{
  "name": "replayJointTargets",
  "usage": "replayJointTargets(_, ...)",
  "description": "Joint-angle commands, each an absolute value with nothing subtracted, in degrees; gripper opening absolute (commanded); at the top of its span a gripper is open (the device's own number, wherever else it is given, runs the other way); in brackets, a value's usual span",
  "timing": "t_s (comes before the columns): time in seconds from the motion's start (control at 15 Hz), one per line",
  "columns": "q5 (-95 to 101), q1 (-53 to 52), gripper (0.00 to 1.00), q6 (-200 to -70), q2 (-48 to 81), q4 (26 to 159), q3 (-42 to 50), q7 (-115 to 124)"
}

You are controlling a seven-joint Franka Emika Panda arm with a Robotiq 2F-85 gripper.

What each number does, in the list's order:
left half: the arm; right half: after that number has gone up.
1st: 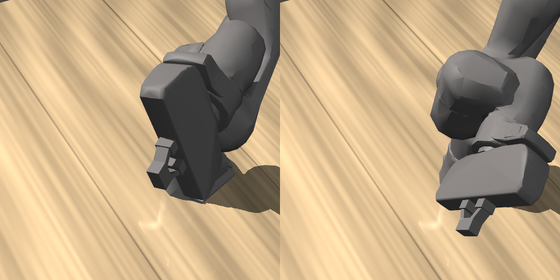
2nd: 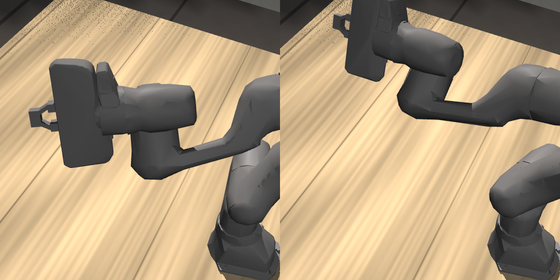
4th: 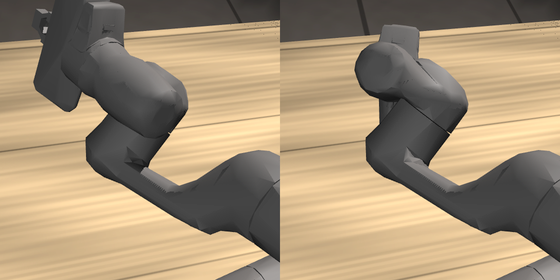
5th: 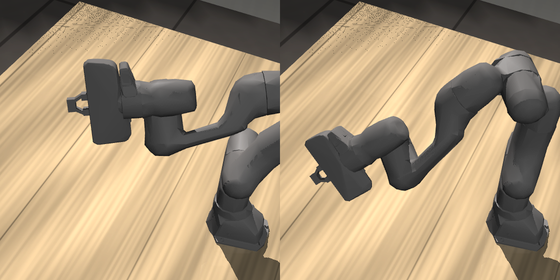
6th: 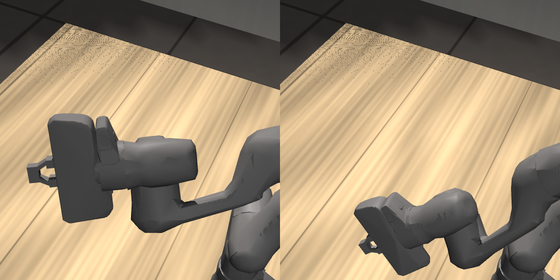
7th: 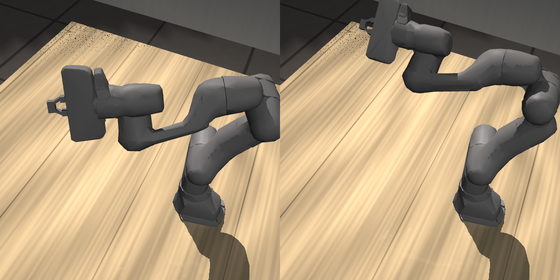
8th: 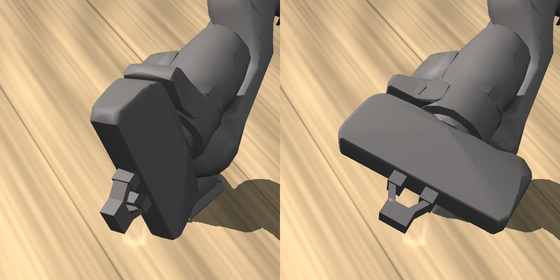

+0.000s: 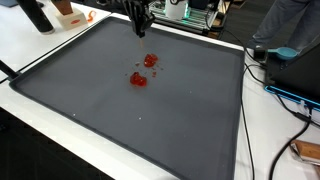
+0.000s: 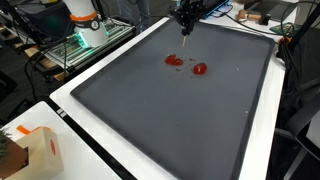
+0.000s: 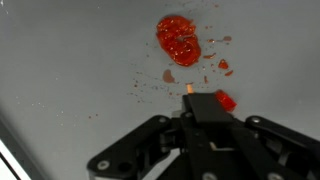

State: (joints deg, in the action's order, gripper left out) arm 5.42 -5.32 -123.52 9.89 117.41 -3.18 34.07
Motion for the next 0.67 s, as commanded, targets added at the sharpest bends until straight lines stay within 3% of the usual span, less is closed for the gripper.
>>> replayJointTargets(0.0,0.10,-4.50,0.03,-125.24,5.28,121.78,-3.05,26.96)
replayJointTargets(0.6,-3.34,-4.14,0.03,-124.46,0.48,124.80,-3.10,19.07)
